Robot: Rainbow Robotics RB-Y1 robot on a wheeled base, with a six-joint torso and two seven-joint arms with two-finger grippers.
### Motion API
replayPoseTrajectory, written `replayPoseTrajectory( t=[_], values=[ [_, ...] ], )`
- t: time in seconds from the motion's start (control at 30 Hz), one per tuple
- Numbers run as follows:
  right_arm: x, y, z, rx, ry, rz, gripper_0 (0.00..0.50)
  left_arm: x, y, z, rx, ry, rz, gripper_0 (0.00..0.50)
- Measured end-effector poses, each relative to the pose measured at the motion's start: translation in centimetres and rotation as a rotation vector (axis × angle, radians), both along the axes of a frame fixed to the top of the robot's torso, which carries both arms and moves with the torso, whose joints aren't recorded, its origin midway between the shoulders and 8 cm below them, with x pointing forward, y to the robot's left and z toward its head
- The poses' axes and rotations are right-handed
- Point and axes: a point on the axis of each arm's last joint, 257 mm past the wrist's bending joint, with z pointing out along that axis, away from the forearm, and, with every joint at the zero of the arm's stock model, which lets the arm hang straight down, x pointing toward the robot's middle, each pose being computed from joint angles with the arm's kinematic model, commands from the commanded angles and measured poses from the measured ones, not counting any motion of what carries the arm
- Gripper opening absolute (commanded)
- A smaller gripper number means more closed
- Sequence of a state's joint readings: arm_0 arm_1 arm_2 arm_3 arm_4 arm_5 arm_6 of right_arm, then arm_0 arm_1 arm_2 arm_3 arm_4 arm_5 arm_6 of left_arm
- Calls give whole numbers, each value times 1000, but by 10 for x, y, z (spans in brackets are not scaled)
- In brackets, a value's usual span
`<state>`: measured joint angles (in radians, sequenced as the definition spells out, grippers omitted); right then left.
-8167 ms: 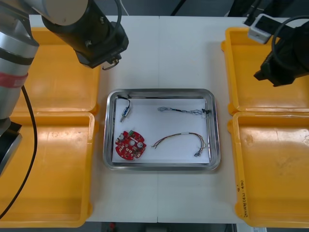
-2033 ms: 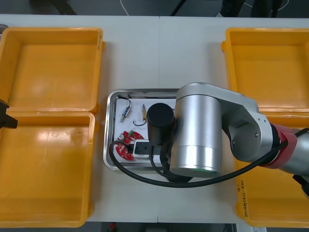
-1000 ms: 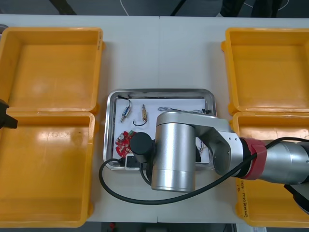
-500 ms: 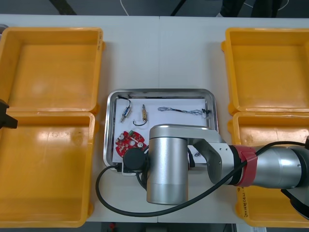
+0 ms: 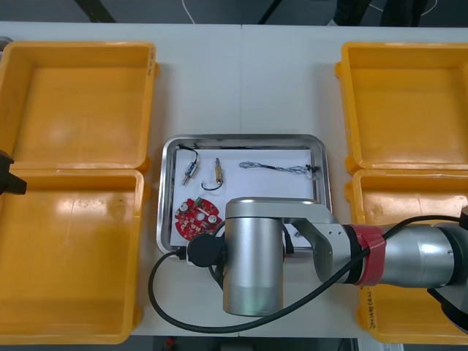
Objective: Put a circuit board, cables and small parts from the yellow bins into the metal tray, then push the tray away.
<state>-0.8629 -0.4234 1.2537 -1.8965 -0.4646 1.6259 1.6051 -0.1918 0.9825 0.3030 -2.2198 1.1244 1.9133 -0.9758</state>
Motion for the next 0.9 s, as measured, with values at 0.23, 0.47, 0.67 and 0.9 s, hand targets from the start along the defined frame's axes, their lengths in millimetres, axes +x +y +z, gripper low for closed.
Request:
replayPoseTrajectory(
  t=[0.23, 0.47, 0.67, 0.9],
  values=[
    [0, 0, -1, 0, 0, 1, 500, 0, 0, 0, 0, 0, 0, 500],
    [0, 1, -1, 2, 0, 3, 94, 0, 0, 0, 0, 0, 0, 500],
    [-1, 4, 0, 5, -4, 7, 0, 0, 0, 0, 0, 0, 0, 500],
    [3, 4, 2, 6, -19, 7, 0, 0, 0, 0, 0, 0, 0, 500]
  ],
)
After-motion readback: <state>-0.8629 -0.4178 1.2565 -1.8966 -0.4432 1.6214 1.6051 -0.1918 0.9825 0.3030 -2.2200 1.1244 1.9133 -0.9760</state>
